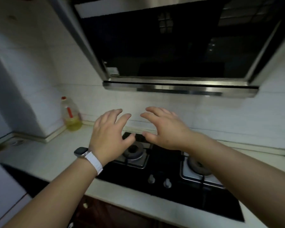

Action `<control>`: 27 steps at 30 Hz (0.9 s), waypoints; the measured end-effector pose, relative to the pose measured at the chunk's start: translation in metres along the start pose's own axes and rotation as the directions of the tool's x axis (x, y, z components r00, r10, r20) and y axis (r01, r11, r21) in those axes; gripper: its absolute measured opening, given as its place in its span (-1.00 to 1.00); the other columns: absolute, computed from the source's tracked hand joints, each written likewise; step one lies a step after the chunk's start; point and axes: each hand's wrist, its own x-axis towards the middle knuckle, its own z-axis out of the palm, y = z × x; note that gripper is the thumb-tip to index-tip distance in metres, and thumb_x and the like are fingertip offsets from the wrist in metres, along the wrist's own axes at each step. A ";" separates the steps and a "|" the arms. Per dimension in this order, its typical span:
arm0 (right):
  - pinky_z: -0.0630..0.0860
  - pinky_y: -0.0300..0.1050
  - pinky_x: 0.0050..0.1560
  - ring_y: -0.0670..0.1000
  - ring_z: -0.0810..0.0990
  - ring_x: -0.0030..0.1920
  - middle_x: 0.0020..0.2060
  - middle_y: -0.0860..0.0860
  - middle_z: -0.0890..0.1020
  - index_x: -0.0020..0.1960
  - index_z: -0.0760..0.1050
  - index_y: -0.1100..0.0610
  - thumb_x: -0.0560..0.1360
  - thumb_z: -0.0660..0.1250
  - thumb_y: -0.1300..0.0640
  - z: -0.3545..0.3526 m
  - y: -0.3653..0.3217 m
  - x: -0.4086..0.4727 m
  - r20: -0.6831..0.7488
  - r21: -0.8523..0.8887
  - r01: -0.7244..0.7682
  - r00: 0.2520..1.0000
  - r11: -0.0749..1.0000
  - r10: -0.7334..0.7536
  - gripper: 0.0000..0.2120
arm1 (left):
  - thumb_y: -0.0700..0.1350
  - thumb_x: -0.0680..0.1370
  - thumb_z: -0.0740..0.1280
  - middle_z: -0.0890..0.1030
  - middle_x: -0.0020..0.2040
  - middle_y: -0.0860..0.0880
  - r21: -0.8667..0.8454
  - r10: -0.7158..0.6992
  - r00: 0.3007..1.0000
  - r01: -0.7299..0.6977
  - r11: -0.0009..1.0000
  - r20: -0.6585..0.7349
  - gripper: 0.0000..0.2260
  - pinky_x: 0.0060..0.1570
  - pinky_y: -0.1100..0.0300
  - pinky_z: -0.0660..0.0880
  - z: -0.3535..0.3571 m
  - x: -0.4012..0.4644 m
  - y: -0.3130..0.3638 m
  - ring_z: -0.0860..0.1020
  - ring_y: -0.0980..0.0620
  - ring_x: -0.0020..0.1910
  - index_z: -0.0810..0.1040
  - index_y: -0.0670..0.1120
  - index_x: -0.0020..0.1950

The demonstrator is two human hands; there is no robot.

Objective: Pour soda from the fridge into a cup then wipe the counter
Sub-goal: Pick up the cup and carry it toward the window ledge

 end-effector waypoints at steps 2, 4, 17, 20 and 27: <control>0.11 -0.01 0.41 0.03 0.15 0.48 0.51 -0.03 0.20 0.50 0.19 -0.07 0.51 0.23 -0.21 -0.008 0.023 -0.020 -0.007 -0.025 -0.070 0.998 0.997 0.070 -0.39 | 0.23 0.38 0.26 0.50 0.32 -0.08 -0.044 0.064 0.998 -0.063 0.997 0.014 -0.44 0.28 -0.10 0.32 0.015 0.014 0.025 0.41 -0.12 0.32 0.53 0.01 0.31; 0.13 0.00 0.41 0.03 0.16 0.48 0.51 -0.03 0.20 0.50 0.18 -0.07 0.51 0.23 -0.21 -0.015 0.043 -0.041 -0.023 -0.050 -0.138 0.990 0.989 0.137 -0.38 | 0.23 0.38 0.25 0.49 0.33 -0.07 -0.095 0.124 0.992 -0.121 0.988 0.032 -0.44 0.29 -0.08 0.31 0.030 0.025 0.049 0.38 -0.10 0.33 0.52 0.02 0.32; 0.23 0.04 0.36 0.06 0.27 0.41 0.45 -0.01 0.31 0.45 0.28 -0.04 0.48 0.27 -0.20 -0.033 0.115 -0.163 -0.087 -0.180 -0.628 0.777 0.757 0.623 -0.41 | 0.24 0.38 0.22 0.53 0.28 -0.09 -0.430 0.523 0.850 -0.448 0.784 0.066 -0.46 0.24 -0.08 0.39 0.121 0.067 0.186 0.44 -0.13 0.27 0.55 0.02 0.27; 0.22 0.04 0.35 0.07 0.28 0.42 0.45 -0.01 0.32 0.45 0.28 -0.04 0.48 0.27 -0.20 -0.039 0.116 -0.184 -0.109 -0.223 -0.714 0.694 0.663 0.711 -0.41 | 0.23 0.39 0.26 0.48 0.34 -0.04 -0.510 0.601 0.798 -0.499 0.701 0.046 -0.46 0.29 -0.06 0.32 0.136 0.072 0.209 0.37 -0.09 0.33 0.50 0.06 0.32; 0.21 0.04 0.36 0.07 0.26 0.42 0.46 -0.03 0.30 0.46 0.26 -0.05 0.48 0.24 -0.22 -0.049 0.103 -0.243 -0.142 -0.280 -0.859 0.479 0.429 0.866 -0.40 | 0.20 0.39 0.29 0.49 0.33 -0.04 -0.679 0.717 0.697 -0.536 0.502 -0.020 -0.46 0.29 -0.04 0.30 0.156 0.066 0.272 0.35 -0.04 0.33 0.52 0.04 0.32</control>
